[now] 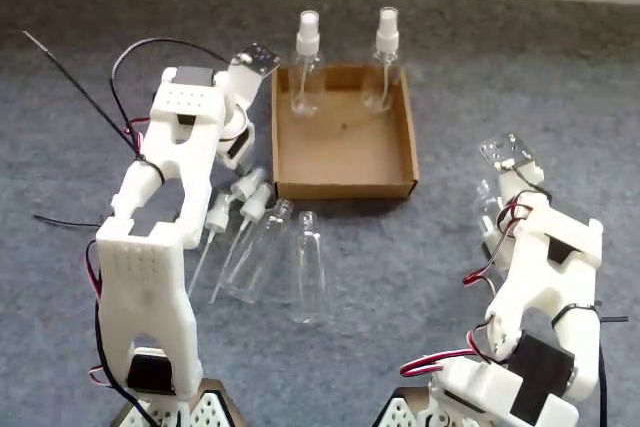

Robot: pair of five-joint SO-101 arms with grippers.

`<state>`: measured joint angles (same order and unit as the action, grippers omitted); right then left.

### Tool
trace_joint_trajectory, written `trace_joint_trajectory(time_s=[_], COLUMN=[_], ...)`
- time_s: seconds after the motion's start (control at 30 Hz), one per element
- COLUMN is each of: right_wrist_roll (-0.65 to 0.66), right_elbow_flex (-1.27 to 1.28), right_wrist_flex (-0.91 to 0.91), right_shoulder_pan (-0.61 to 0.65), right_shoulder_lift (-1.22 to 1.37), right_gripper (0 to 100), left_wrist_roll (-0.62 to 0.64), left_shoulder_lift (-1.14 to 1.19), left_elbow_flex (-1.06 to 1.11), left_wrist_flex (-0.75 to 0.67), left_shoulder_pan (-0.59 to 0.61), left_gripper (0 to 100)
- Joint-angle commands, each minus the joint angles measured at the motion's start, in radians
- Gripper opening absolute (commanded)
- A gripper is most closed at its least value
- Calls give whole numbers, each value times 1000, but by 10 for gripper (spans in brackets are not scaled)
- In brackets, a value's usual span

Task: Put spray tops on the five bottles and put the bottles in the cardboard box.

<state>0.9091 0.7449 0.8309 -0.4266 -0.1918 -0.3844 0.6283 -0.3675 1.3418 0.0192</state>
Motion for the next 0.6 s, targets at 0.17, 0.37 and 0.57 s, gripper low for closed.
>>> trace_joint_trajectory(time_s=[0.17, 0.37, 0.57], right_wrist_roll=[9, 9, 8], right_elbow_flex=[-44, -44, -44], right_wrist_flex=[-13, -13, -13], right_shoulder_pan=[7, 12, 12], right_shoulder_lift=[-2, -2, -2], right_gripper=[105, 105, 105], left_wrist_roll=[46, 44, 44], left_shoulder_lift=[-51, -136, -58], left_elbow_flex=[-153, -262, -240], left_wrist_flex=[74, 239, 258], left_shoulder_pan=[-5, -51, -85], left_gripper=[178, 178, 178])
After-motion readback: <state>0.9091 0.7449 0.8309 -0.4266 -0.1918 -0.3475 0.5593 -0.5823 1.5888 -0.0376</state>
